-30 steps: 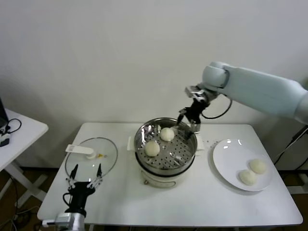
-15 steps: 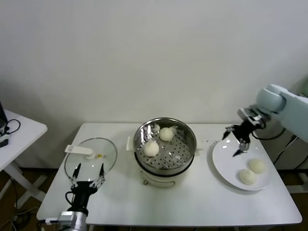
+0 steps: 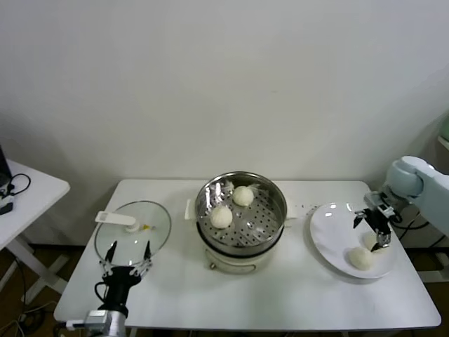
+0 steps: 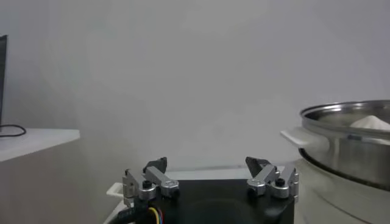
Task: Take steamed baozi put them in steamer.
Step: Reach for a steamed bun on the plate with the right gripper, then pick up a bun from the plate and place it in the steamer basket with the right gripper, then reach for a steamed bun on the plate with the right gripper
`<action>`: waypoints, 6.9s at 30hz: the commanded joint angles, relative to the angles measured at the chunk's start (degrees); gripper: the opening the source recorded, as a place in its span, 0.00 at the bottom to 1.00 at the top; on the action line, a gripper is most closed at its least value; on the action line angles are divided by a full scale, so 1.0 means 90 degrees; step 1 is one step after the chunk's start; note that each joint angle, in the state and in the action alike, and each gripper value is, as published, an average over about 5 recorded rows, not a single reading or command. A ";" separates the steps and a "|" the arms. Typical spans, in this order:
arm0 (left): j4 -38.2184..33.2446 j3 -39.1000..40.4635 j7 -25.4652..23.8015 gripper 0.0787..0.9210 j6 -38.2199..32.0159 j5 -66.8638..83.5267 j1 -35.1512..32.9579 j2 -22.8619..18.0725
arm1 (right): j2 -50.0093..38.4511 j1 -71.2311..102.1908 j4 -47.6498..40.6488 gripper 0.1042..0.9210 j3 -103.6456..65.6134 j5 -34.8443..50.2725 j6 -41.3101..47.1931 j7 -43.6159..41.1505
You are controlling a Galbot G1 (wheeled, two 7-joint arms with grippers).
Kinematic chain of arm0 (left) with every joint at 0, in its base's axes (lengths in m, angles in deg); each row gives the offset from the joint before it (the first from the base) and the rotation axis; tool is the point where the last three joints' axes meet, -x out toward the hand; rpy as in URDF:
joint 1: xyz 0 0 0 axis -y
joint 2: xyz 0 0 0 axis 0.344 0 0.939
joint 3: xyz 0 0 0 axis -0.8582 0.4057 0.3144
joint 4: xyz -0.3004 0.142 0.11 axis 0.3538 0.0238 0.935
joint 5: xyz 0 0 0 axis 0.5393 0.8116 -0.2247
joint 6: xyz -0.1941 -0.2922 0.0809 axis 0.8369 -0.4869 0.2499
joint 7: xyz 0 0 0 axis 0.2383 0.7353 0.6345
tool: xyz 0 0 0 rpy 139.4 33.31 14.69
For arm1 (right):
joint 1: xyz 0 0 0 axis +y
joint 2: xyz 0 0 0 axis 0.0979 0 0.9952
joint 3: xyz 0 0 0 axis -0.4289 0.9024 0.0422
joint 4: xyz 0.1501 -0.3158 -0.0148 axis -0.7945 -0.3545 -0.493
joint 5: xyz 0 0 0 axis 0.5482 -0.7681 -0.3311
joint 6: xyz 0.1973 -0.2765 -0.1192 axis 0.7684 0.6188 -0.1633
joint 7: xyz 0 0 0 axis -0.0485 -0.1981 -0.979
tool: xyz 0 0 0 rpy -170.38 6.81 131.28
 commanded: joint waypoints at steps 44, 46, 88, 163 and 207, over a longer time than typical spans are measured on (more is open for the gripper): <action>0.0065 -0.0018 0.0011 0.88 0.0002 -0.0016 -0.0039 -0.0085 | 0.0469 0.1408 -0.0427 0.76 -0.1013 -0.0985 -0.0176 0.0393; 0.0066 -0.0035 0.0009 0.88 -0.0001 -0.0006 -0.0044 -0.0078 | 0.0462 0.1426 -0.0415 0.74 -0.1033 -0.0971 -0.0173 0.0406; -0.0081 -0.0214 -0.0018 0.88 -0.0021 0.0080 -0.0334 0.0059 | 0.2444 -0.2364 0.3438 0.73 0.0744 -0.2661 -0.2673 0.0246; 0.0079 -0.0091 0.0004 0.88 0.0083 0.0052 -0.0282 0.0029 | 0.3271 -0.2056 0.2704 0.88 0.1482 -0.1519 -0.3783 0.0176; 0.0102 0.0100 -0.0021 0.88 0.0097 0.0157 -0.0092 0.0147 | -0.0792 0.0220 -0.0363 0.88 -0.0745 0.0093 -0.0097 0.0495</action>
